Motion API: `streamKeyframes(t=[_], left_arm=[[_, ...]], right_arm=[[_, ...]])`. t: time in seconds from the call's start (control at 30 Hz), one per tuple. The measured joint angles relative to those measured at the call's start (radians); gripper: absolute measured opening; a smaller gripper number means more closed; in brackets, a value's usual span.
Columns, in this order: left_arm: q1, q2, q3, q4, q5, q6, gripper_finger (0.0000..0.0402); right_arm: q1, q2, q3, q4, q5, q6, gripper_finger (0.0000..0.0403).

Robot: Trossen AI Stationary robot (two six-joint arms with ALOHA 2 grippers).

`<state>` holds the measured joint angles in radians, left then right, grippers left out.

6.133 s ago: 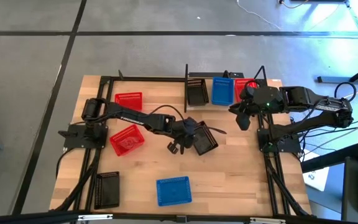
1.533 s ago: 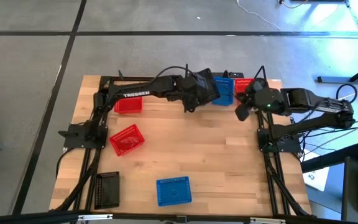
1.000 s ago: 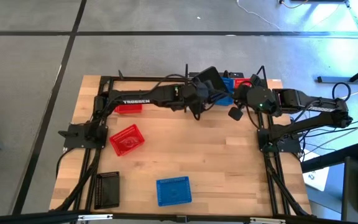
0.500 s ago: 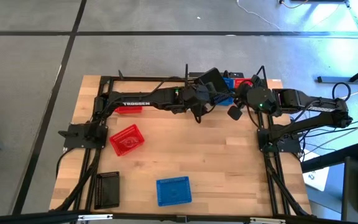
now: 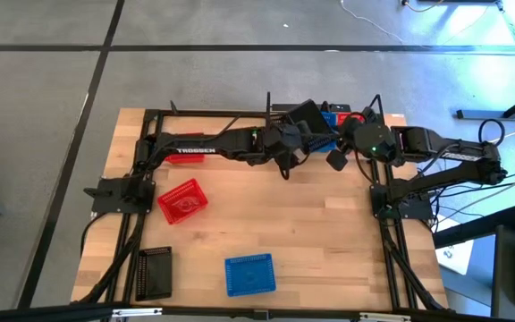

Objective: Stack baskets on shelf by color
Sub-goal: Stack the right black bin on top of the other black bin on the shelf

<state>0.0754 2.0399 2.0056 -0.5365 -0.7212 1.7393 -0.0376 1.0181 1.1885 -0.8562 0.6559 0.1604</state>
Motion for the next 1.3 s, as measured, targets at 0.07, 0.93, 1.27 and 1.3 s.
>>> streamKeyframes(t=[0.07,0.93,1.27,1.3], left_arm=[[-0.005,0.000,0.000,0.000,0.000,0.000,0.0000],[-0.032,0.000,-0.001,0.053,0.073,-0.028,0.0038],[-0.061,0.001,-0.002,0.081,0.022,-0.107,0.0046],[-0.065,0.001,-0.002,0.081,0.016,-0.124,0.0046]], right_arm=[[-0.004,0.007,0.000,0.000,-0.002,0.021,0.0067],[-0.054,0.065,0.000,-0.004,-0.024,0.043,0.0006],[-0.058,0.065,0.000,-0.004,-0.027,0.064,0.0005],[-0.058,0.065,0.000,-0.004,-0.029,0.064,0.0006]])
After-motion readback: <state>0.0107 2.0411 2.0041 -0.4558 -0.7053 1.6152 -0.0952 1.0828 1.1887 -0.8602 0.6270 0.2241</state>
